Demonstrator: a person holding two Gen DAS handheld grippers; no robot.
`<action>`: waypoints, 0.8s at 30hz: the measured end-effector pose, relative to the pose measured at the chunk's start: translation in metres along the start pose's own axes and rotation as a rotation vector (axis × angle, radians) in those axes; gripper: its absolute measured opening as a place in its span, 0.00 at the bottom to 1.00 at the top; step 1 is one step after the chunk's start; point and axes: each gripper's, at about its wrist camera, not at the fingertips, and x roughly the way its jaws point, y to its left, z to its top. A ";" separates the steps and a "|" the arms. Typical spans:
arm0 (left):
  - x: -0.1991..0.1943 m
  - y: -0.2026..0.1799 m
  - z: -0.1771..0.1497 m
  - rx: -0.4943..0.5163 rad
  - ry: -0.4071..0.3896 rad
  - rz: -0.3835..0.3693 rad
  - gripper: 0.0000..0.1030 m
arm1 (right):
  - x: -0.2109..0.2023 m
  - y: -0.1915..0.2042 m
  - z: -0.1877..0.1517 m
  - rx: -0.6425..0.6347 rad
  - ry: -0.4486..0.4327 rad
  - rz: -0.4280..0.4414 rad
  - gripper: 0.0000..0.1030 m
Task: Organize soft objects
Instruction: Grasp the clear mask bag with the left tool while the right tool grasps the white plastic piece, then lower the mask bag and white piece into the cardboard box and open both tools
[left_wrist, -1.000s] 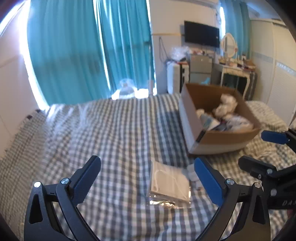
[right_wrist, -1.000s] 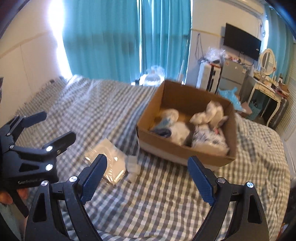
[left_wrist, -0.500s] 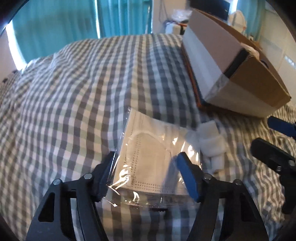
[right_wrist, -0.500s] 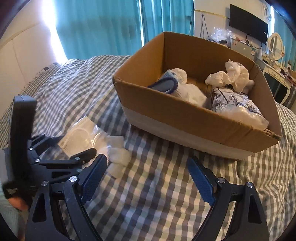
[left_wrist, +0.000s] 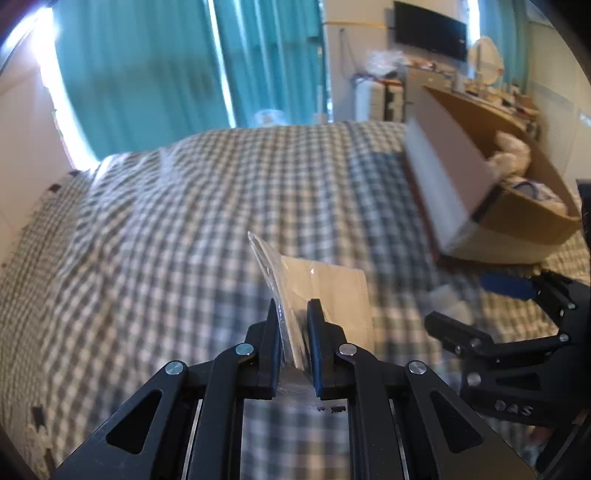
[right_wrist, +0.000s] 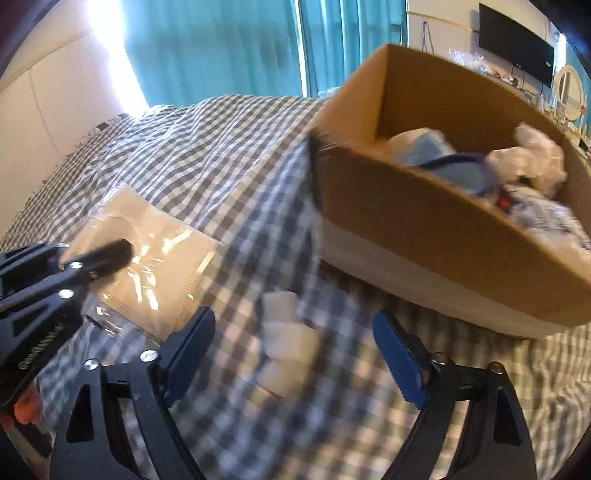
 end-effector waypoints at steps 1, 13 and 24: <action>0.003 0.005 -0.001 -0.005 0.006 0.005 0.12 | 0.007 0.003 0.000 0.000 0.015 0.002 0.67; 0.002 0.010 -0.002 -0.010 -0.010 0.000 0.12 | -0.014 0.002 -0.006 -0.031 0.055 -0.037 0.29; -0.100 -0.040 0.029 0.060 -0.136 -0.100 0.12 | -0.172 -0.021 0.022 -0.114 -0.102 -0.101 0.29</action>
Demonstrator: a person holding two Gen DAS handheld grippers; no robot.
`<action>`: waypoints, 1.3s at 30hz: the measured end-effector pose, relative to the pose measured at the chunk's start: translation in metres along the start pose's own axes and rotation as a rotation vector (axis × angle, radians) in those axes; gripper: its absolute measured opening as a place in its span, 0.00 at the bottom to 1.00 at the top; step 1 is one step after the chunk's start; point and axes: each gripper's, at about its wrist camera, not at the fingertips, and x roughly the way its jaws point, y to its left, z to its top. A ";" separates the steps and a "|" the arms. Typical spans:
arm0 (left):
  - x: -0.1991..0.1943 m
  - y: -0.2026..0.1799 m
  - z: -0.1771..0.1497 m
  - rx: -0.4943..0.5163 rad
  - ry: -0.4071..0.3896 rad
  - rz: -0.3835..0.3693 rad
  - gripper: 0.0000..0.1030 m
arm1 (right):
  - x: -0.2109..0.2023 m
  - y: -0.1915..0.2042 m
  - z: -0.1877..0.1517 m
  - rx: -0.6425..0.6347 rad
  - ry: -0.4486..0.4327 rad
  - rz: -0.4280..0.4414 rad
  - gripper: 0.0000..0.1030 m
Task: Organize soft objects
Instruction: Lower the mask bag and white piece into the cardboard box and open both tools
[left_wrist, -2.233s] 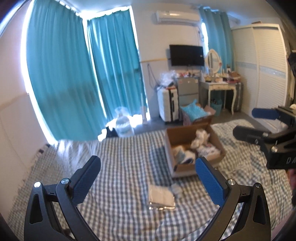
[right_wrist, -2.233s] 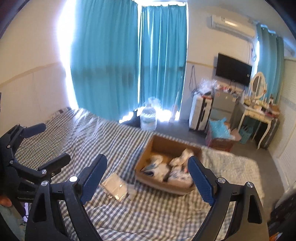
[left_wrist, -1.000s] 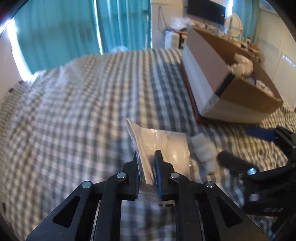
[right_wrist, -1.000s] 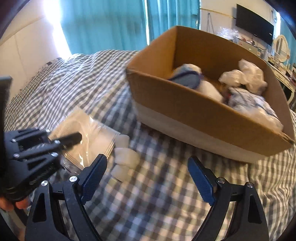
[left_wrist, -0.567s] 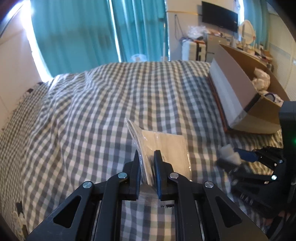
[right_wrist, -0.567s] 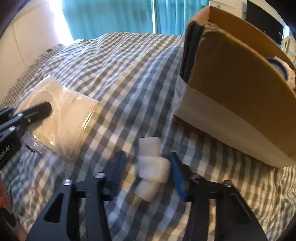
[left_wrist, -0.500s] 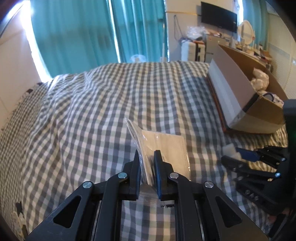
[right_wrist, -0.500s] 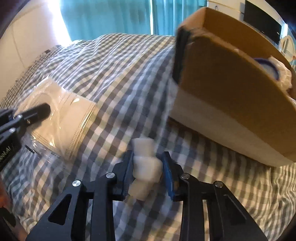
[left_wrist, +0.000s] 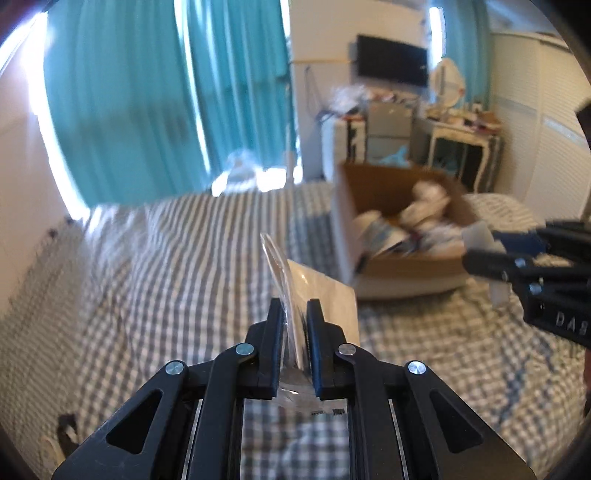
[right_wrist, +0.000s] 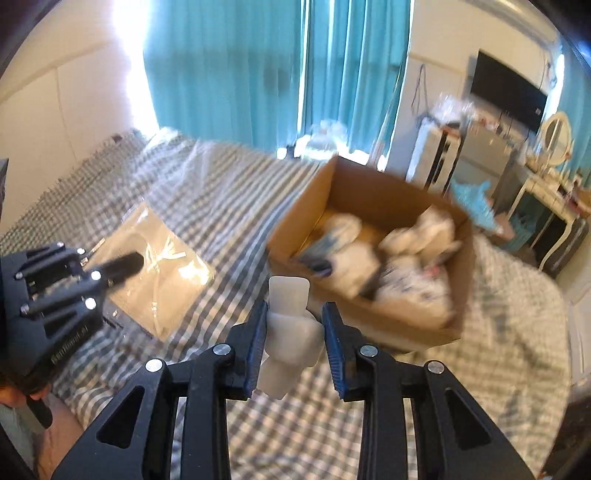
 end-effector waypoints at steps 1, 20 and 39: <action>-0.012 -0.007 0.007 0.013 -0.020 -0.009 0.12 | -0.015 -0.005 0.004 -0.003 -0.017 -0.007 0.29; -0.052 -0.089 0.128 0.086 -0.185 -0.125 0.11 | -0.129 -0.093 0.074 0.025 -0.203 -0.077 0.29; 0.133 -0.106 0.115 0.046 0.003 -0.162 0.12 | 0.059 -0.157 0.078 0.107 -0.034 -0.026 0.29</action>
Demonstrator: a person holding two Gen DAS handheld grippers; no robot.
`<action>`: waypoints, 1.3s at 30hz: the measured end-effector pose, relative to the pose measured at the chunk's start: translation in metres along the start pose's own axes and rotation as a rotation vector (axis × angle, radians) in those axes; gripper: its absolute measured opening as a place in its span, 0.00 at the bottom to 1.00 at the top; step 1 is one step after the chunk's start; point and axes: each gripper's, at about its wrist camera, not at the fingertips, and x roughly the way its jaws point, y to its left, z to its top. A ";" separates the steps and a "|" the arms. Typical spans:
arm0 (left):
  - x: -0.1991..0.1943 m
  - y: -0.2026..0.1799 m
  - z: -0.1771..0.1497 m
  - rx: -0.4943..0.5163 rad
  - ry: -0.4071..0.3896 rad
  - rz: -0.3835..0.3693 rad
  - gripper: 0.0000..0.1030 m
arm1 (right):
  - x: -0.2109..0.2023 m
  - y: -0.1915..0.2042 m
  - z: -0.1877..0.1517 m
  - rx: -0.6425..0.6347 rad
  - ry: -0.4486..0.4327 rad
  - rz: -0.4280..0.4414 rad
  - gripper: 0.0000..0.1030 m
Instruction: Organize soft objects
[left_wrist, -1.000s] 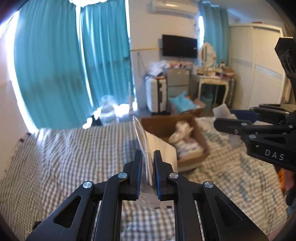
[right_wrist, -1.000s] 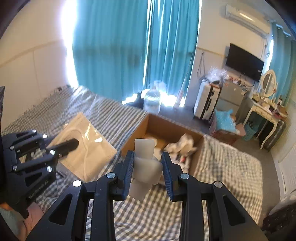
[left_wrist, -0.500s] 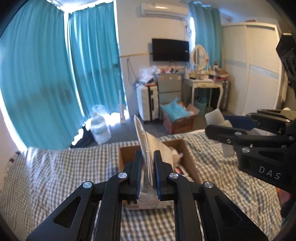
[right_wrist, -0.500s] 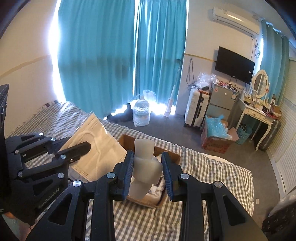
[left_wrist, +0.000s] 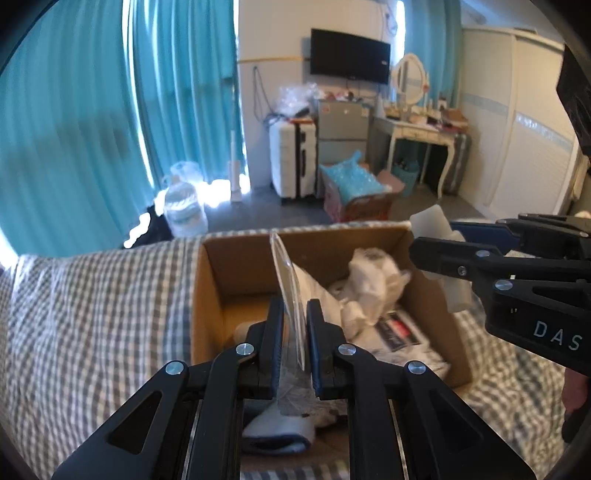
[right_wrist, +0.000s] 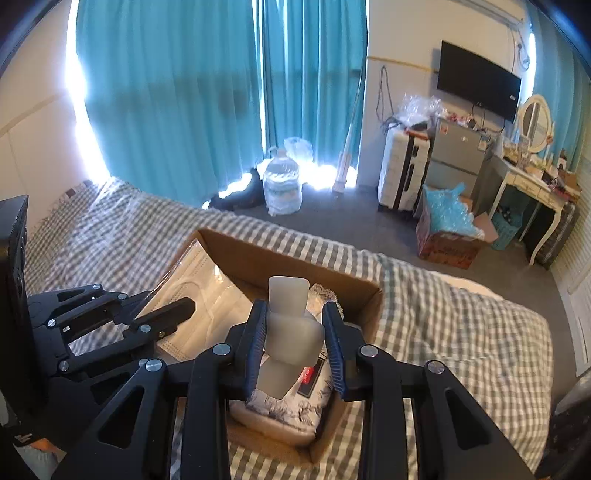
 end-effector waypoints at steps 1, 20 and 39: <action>0.005 -0.001 -0.001 0.016 0.007 0.009 0.12 | 0.008 -0.001 -0.001 0.001 0.008 0.003 0.29; -0.038 0.006 0.007 0.075 -0.042 0.120 0.65 | -0.024 -0.010 0.022 0.085 -0.049 -0.014 0.52; -0.313 -0.005 0.006 0.067 -0.421 0.179 1.00 | -0.326 0.068 0.002 0.031 -0.362 -0.190 1.00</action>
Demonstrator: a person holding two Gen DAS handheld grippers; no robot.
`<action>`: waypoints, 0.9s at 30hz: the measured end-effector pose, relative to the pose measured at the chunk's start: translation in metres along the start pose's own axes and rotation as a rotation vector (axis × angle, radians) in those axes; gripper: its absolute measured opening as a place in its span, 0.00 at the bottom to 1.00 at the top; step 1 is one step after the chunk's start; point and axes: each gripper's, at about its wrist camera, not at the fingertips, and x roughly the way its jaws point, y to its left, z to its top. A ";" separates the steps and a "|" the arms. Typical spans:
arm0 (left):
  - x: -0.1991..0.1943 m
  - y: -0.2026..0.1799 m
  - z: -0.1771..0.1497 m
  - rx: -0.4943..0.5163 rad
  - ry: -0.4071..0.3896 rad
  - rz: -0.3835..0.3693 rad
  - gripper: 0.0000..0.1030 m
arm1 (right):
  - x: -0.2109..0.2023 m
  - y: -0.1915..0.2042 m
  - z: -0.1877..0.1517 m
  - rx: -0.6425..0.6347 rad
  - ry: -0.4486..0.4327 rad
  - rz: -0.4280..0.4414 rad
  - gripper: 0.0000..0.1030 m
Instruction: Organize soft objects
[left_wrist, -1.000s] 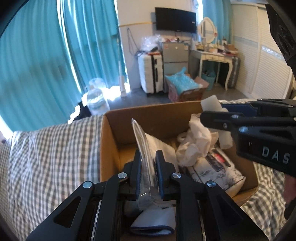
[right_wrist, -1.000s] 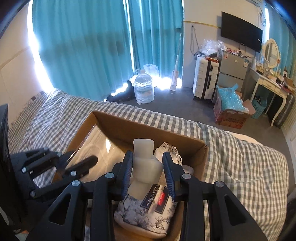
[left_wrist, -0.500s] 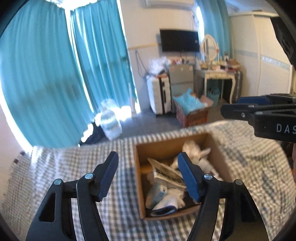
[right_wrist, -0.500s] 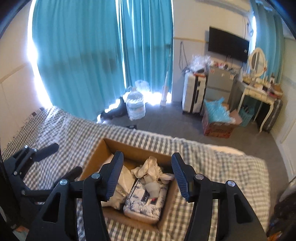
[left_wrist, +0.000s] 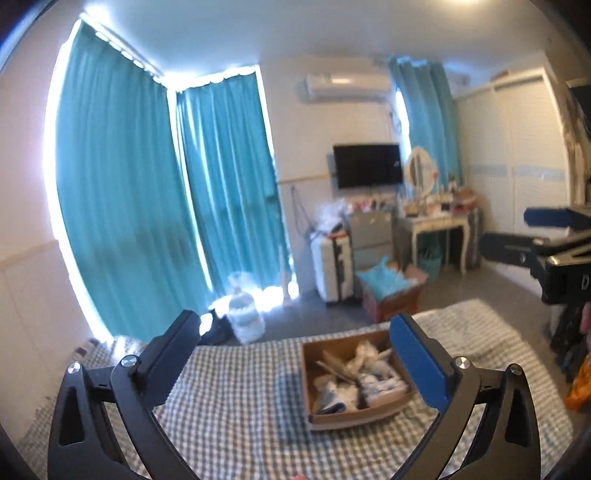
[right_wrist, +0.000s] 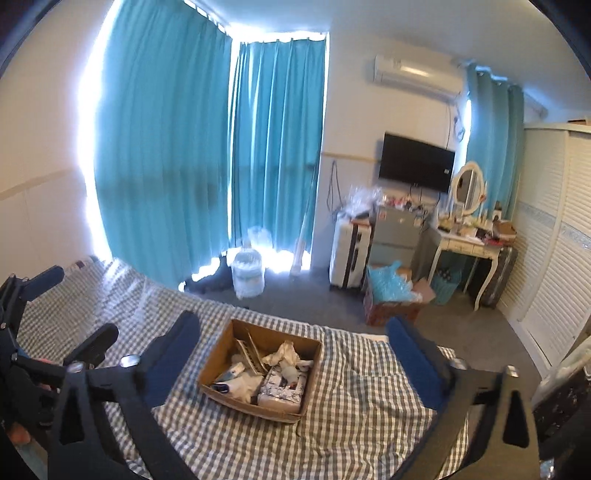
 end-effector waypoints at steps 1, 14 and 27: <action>-0.009 0.004 -0.002 -0.014 -0.012 -0.019 1.00 | -0.012 0.003 -0.004 0.003 -0.019 0.006 1.00; -0.004 0.007 -0.078 -0.071 -0.015 -0.042 1.00 | -0.008 0.027 -0.108 0.092 -0.131 -0.010 1.00; 0.068 0.000 -0.196 -0.081 0.150 -0.024 1.00 | 0.095 0.039 -0.212 0.092 0.007 -0.022 1.00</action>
